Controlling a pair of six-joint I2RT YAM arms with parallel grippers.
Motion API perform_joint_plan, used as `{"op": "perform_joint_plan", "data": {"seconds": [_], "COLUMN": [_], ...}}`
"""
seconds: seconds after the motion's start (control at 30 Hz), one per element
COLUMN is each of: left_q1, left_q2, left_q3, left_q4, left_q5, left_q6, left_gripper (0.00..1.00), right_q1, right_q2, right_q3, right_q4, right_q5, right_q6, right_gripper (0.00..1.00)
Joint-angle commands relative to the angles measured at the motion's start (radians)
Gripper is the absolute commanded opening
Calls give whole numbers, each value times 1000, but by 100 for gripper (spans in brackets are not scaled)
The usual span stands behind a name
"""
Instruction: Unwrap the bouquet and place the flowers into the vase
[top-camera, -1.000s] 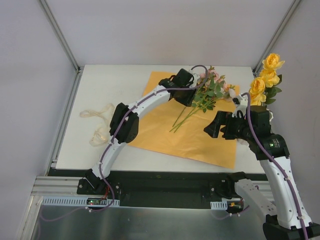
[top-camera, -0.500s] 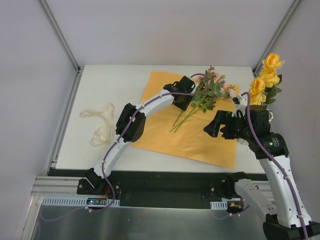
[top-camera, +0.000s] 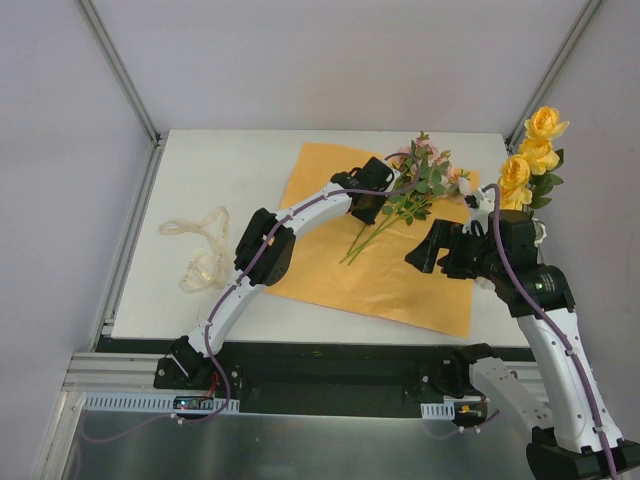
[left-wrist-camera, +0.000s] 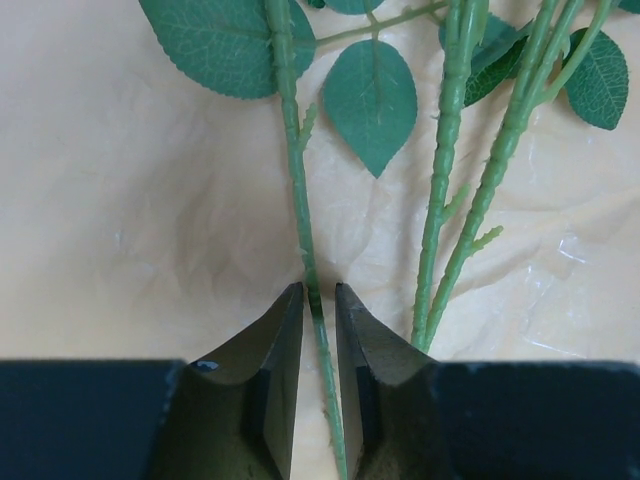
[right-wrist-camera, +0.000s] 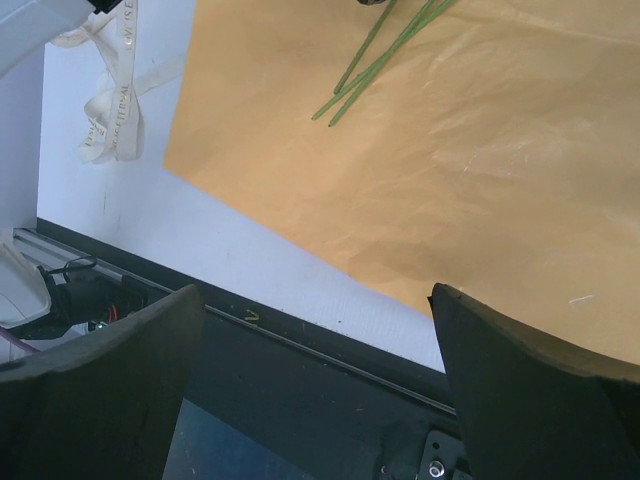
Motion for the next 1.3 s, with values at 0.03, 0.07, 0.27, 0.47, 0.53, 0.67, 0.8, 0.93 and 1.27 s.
{"op": "perform_joint_plan", "data": {"seconds": [0.03,0.07,0.27,0.47,0.53,0.67,0.8,0.93,1.27], "left_q1": [-5,-5,3,76,116,170,177,177,176], "left_q2": [29,27,-40,-233,-276,-396,-502,-647,-968], "left_q3": [21,23,55,26,23,-20,-147,-326,-899], "left_q4": [-33,-34,-76,-79,-80,-79,-79,-45,216], "left_q5": [-27,-27,31,175,258,365,378,382,356], "left_q6": [32,37,48,-67,-124,-211,-221,-268,-397], "left_gripper": [19,19,0,0,0,0,0,0,0], "right_q1": [18,21,71,140,154,157,166,195,257], "right_q2": [23,30,81,147,168,205,280,355,575], "right_q3": [1,4,33,91,102,122,160,196,161], "right_q4": [43,45,66,51,63,121,192,239,275], "right_q5": [-4,-4,47,222,260,291,271,300,433], "right_q6": [47,53,77,173,231,356,436,473,766], "right_gripper": [100,100,99,100,100,99,100,99,100]}}
